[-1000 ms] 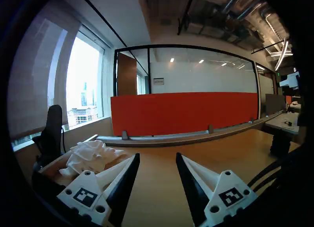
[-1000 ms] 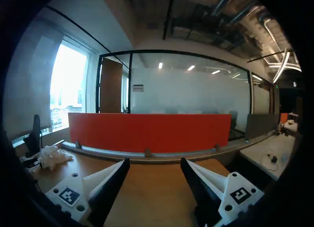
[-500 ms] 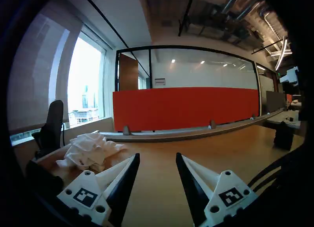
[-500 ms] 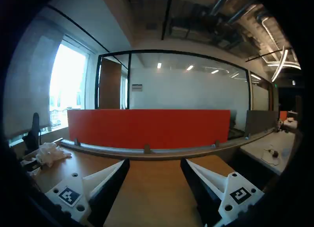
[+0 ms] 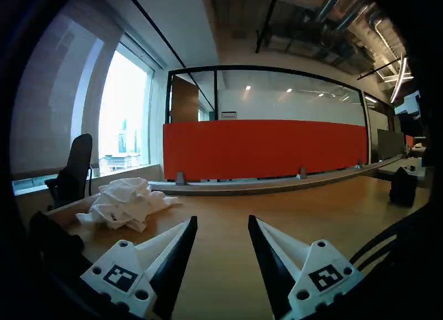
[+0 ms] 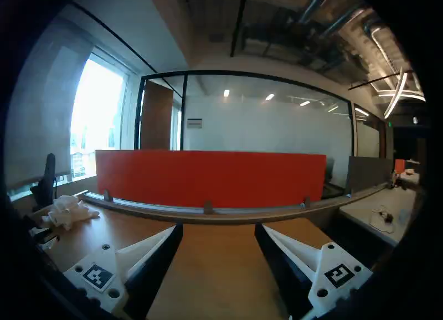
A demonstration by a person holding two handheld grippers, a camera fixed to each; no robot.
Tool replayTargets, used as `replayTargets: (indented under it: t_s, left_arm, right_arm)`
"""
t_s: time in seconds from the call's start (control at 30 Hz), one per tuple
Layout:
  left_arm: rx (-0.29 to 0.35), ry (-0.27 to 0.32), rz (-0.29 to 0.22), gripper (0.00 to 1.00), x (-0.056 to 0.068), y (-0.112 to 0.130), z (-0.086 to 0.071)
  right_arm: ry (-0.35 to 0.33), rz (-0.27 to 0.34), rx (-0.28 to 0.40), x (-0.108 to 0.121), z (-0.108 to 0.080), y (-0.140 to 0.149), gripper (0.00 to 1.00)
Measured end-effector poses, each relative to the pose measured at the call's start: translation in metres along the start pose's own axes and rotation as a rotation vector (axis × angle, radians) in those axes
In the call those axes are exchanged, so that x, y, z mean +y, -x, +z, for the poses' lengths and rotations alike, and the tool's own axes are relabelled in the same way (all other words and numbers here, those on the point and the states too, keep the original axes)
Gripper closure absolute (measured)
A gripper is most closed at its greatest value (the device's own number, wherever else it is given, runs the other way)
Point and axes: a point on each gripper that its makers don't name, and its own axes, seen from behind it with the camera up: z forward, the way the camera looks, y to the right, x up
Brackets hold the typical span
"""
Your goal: Fold towel
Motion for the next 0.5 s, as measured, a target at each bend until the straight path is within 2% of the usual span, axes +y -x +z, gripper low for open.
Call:
replayTargets:
  t_s: [0.27, 0.5]
  left_arm:
    - [-0.004, -0.001, -0.002, 0.33, 0.001, 0.014, 0.0]
    - [0.004, 0.0, -0.007, 0.33, 0.0, 0.016, 0.003]
  right_arm:
    - [-0.005, -0.002, -0.009, -0.002, 0.001, 0.01, 0.0]
    - [-0.006, -0.009, -0.009, -0.003, 0.002, 0.012, 0.0]
